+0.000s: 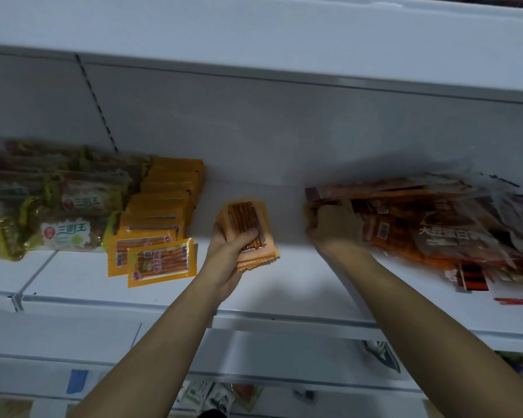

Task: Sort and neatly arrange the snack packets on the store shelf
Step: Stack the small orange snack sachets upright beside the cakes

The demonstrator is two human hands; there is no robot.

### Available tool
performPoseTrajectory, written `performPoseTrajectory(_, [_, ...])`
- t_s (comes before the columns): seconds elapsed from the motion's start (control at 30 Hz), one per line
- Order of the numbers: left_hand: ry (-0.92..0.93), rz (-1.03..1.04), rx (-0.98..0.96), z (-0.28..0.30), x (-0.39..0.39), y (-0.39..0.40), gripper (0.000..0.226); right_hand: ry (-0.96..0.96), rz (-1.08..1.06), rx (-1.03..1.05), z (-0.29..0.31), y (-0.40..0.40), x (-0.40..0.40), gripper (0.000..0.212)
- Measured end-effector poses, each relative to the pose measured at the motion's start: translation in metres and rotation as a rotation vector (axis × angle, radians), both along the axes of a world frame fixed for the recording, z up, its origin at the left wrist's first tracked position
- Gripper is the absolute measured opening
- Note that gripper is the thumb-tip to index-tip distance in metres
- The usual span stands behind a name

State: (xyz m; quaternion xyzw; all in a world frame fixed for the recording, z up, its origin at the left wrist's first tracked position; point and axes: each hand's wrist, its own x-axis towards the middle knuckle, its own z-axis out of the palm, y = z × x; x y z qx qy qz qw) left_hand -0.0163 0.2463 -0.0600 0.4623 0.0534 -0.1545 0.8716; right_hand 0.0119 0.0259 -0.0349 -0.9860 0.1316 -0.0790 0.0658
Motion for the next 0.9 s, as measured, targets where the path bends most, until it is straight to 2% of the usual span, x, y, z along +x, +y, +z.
performPoseTrajectory(0.1, [0.005,0.013,-0.019,0.001,-0.001,0.000,0.066,0.015,0.014,-0.074,-0.001,0.002,0.000,0.037])
performPoseTrajectory(0.23, [-0.001,0.010,-0.011,0.002,-0.001,-0.001,0.071,-0.027,0.044,-0.173,0.002,0.004,0.008,0.022])
performPoseTrajectory(0.33, [-0.009,0.009,-0.008,0.001,0.000,-0.001,0.072,-0.070,0.056,-0.139,0.002,0.002,0.015,0.023])
performPoseTrajectory(0.53, [-0.014,0.016,-0.015,0.001,0.000,-0.001,0.073,-0.332,0.077,0.332,0.002,0.010,-0.003,0.032])
performPoseTrajectory(0.67, [-0.034,0.035,0.012,0.003,-0.001,-0.003,0.073,-0.517,0.022,0.957,0.014,0.034,-0.032,0.012])
performPoseTrajectory(0.73, [-0.038,0.041,0.008,0.003,-0.002,-0.003,0.071,-0.561,-0.002,1.192,0.014,0.045,-0.038,0.016])
performPoseTrajectory(0.8, [-0.038,0.047,-0.001,0.002,-0.002,-0.002,0.070,-0.592,0.000,1.277,0.011,0.055,-0.039,0.022])
performPoseTrajectory(0.9, [-0.044,0.027,-0.046,0.003,-0.003,-0.003,0.076,-0.623,0.024,1.197,0.000,0.071,-0.037,0.015])
